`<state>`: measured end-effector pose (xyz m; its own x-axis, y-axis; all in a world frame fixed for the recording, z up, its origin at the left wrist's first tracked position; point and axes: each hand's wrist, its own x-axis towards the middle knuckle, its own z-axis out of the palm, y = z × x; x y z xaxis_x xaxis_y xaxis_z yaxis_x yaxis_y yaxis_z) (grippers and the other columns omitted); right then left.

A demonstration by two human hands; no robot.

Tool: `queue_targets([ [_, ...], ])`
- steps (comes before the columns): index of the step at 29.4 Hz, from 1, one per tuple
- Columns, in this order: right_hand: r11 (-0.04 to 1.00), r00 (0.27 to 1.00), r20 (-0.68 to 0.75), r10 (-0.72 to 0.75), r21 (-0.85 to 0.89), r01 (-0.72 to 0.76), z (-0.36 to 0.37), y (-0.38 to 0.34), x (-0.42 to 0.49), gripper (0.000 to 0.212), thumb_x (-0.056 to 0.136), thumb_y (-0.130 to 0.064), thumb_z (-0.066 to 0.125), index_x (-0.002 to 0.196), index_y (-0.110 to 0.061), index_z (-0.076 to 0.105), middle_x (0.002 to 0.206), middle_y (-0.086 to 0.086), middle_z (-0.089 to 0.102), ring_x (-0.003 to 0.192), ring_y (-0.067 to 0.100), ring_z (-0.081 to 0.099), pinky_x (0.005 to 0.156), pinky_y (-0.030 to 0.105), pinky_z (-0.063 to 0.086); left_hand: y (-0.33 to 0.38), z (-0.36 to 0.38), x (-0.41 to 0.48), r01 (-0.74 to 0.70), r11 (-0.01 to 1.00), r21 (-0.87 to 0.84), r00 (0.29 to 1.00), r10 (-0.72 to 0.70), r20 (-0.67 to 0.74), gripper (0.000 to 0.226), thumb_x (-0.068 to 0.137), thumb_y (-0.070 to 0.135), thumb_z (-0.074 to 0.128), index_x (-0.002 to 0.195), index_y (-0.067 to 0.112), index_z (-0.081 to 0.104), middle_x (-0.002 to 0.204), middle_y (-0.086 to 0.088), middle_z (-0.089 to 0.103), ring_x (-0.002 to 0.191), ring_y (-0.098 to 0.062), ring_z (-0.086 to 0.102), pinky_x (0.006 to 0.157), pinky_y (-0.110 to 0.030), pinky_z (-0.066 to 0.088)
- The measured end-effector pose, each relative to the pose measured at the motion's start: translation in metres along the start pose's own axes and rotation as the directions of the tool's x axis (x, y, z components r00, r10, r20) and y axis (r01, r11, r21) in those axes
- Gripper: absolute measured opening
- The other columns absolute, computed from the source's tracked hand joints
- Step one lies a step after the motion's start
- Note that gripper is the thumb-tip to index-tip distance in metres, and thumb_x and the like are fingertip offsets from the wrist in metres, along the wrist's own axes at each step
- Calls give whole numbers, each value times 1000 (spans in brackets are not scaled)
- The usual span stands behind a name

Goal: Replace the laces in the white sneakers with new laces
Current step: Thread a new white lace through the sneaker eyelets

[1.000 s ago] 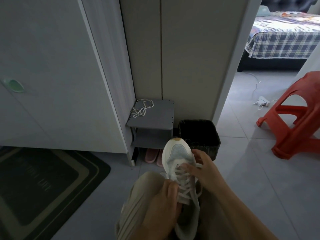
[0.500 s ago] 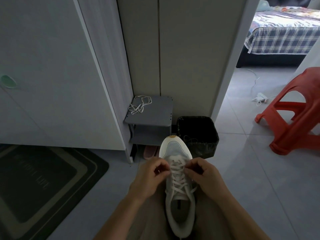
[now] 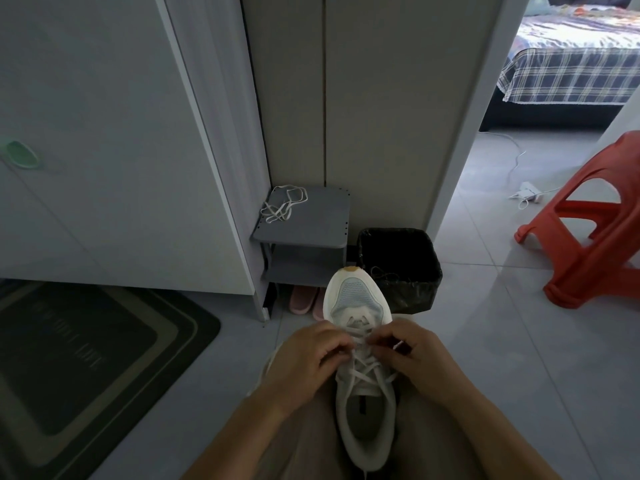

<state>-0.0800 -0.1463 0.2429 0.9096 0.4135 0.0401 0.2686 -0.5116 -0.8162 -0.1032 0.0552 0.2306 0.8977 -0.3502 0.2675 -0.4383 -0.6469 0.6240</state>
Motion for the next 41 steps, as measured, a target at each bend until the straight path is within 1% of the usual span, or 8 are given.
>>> queue_targets([
  [5, 955, 984, 161, -78, -272, 120, -12, -7, 13, 11, 86, -21, 62, 96, -20, 66, 84, -23, 47, 77, -4, 51, 76, 10, 43, 2, -11, 22, -159, 975, 156, 980, 136, 148, 28, 82, 37, 51, 90, 17, 69, 85, 4, 64, 78, -11, 60, 68, -26, 46],
  [10, 957, 977, 213, -2, -283, 64, -16, -9, 18, 8, 91, -24, 55, 87, -30, 52, 85, -20, 47, 78, -3, 49, 71, 8, 42, 3, -21, 34, -127, 980, 156, 961, 83, 263, 15, 89, 22, 56, 94, 11, 65, 95, 2, 59, 84, -3, 49, 73, -19, 37],
  [14, 943, 973, 228, -28, -318, 101, -15, -10, 17, 5, 91, -24, 55, 94, -26, 58, 84, -22, 44, 77, -4, 47, 69, 6, 39, 5, -17, 33, -196, 953, 231, 941, 116, 319, 38, 87, 37, 41, 99, 12, 68, 97, -4, 60, 87, -18, 57, 74, -34, 48],
  [18, 888, 958, 280, -58, -424, 178, -14, -16, 24, 14, 91, -26, 54, 101, -19, 61, 83, -18, 41, 74, -2, 43, 67, 8, 36, 15, -20, 40, -175, 924, 339, 924, 35, 381, 22, 93, 25, 48, 101, 11, 64, 103, -3, 55, 90, -20, 55, 79, -37, 45],
  [25, 968, 957, 283, 67, -252, 7, -23, -11, 22, 19, 91, -20, 54, 76, -30, 48, 81, -14, 50, 72, -2, 49, 66, 9, 40, 0, -24, 27, 108, 994, -31, 948, -93, 305, 4, 90, 17, 55, 89, 15, 59, 90, 9, 50, 84, -1, 49, 77, -18, 41],
  [31, 994, 969, 222, 111, -21, -109, -20, -1, 15, 18, 90, -13, 56, 78, -26, 55, 76, -9, 56, 60, -10, 51, 57, 8, 40, -11, -13, 13, 355, 850, -389, 926, -262, 272, 15, 89, 9, 58, 83, 23, 60, 89, 3, 62, 82, -3, 58, 80, -21, 49],
  [36, 998, 993, 100, 61, 23, -64, -19, -5, 10, 19, 85, -11, 62, 79, -29, 58, 80, -12, 60, 74, -9, 56, 66, 8, 44, -9, -5, 7, 309, 829, -465, 950, -290, 115, 13, 86, 8, 62, 85, 20, 59, 85, 6, 61, 82, -3, 58, 79, -20, 48],
  [41, 955, 974, 174, -142, -235, 181, -12, -8, 5, 5, 83, -19, 67, 86, -20, 69, 81, -22, 52, 82, -7, 53, 71, 7, 42, -4, 9, -8, 25, 990, -140, 1000, -27, -15, 9, 81, 34, 55, 88, 31, 61, 92, 16, 54, 89, 2, 53, 76, -12, 43],
])
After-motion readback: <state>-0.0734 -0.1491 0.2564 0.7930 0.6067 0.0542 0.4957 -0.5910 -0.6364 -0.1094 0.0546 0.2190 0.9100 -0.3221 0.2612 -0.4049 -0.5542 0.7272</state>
